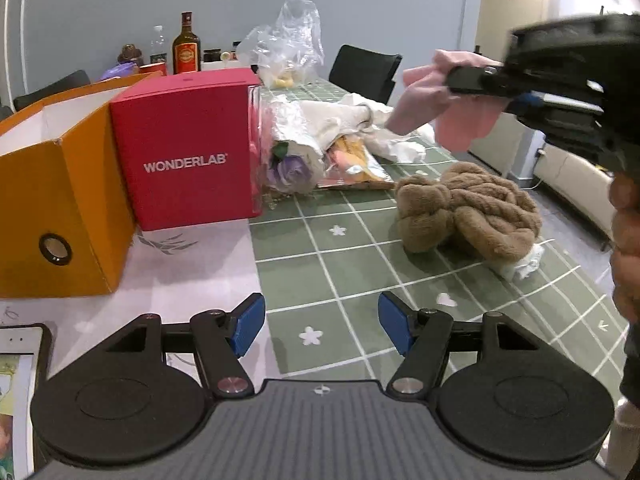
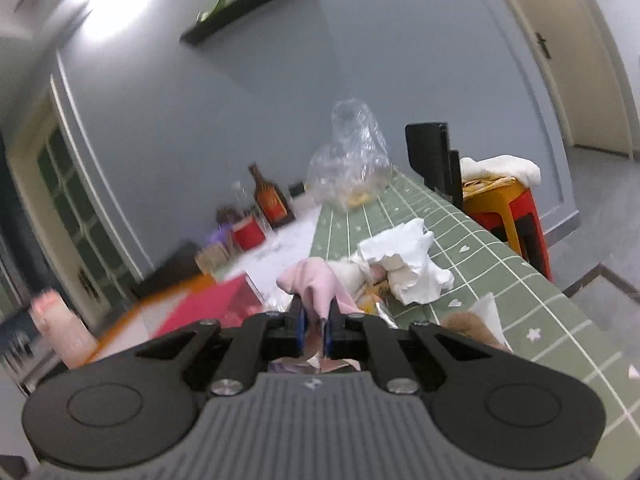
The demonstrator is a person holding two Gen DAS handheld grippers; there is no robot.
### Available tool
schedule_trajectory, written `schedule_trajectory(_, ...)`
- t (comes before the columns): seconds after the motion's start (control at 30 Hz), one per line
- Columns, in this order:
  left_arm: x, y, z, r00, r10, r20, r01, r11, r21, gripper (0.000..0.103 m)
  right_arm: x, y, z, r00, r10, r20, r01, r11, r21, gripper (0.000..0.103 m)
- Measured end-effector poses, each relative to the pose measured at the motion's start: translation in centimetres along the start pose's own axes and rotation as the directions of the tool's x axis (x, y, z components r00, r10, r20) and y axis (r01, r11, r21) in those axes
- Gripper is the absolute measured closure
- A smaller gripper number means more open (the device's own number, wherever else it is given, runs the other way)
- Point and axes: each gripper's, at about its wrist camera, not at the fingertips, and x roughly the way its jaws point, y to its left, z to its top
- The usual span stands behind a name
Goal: Organize soft objects
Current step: 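Grasp the brown fuzzy towel with left tool while right tool holds the pink cloth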
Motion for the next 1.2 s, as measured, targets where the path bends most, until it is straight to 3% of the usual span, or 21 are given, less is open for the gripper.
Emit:
schedule_trajectory(0.1, -0.4, -0.5, 0.0, 1.000, -0.018, 0.025, 0.017, 0.999, 0.037, 0.026, -1.7, -0.8, -0.1, 0.998, -0.052, 0.020, 0.053, 0.998, -0.021, 0.096)
schedule_trajectory(0.2, -0.6, -1.5, 0.1, 0.997, -0.068, 0.048, 0.063, 0.993, 0.102, 0.022, -3.6, -2.7, 0.1, 0.997, -0.080, -0.009, 0.081, 0.996, 0.049, 0.096)
schedule_trajectory(0.27, -0.5, -2.5, 0.2, 0.994, -0.088, 0.069, 0.076, 0.984, 0.158, 0.017, -5.0, -3.2, 0.2, 0.992, -0.126, 0.011, 0.126, 0.991, 0.037, 0.096)
schedule_trajectory(0.33, -0.3, -3.7, 0.4, 0.992, -0.103, 0.071, 0.084, 0.968, 0.237, 0.016, -6.2, -3.7, 0.3, 0.981, -0.187, 0.043, 0.186, 0.982, 0.023, 0.096)
schedule_trajectory(0.47, 0.8, -6.0, 0.7, 0.985, -0.167, 0.028, 0.146, 0.921, 0.360, 0.016, -7.0, -6.5, 0.0, 0.980, -0.194, 0.039, 0.189, 0.977, 0.099, 0.096)
schedule_trajectory(0.57, 1.2, -7.5, 0.7, 0.985, -0.148, 0.091, 0.094, 0.895, 0.435, 0.014, -6.3, -8.4, -1.0, 0.974, -0.228, 0.004, 0.225, 0.965, 0.132, 0.096)
schedule_trajectory(0.7, 2.0, -9.1, 0.3, 0.979, -0.118, 0.165, 0.000, 0.813, 0.582, 0.011, -5.4, -9.7, -1.9, 0.972, -0.231, -0.027, 0.233, 0.957, 0.175, 0.096)
schedule_trajectory(0.8, 3.1, -9.8, -0.4, 0.974, -0.067, 0.215, -0.089, 0.762, 0.641, 0.011, -5.1, -9.8, -1.9, 0.971, -0.240, -0.012, 0.238, 0.956, 0.172, 0.096)
schedule_trajectory(0.93, 4.7, -11.2, -1.8, 0.971, -0.034, 0.238, -0.152, 0.679, 0.718, 0.011, -4.7, -9.9, -1.9, 0.974, -0.227, -0.017, 0.226, 0.961, 0.162, 0.096)
schedule_trajectory(1.03, 5.2, -12.6, -2.3, 0.959, -0.023, 0.284, -0.200, 0.653, 0.731, 0.012, -4.0, -9.9, -2.3, 0.972, -0.233, -0.039, 0.236, 0.960, 0.153, 0.096)
schedule_trajectory(1.13, 4.9, -13.3, -2.8, 0.945, -0.067, 0.320, -0.203, 0.645, 0.736, 0.026, -3.5, -9.9, -2.7, 0.971, -0.233, -0.061, 0.240, 0.960, 0.143, 0.096)
schedule_trajectory(1.2, 4.6, -13.7, -3.6, 0.933, -0.101, 0.345, -0.213, 0.617, 0.757, 0.038, -3.3, -10.0, -2.9, 0.969, -0.239, -0.065, 0.247, 0.958, 0.147, 0.096)
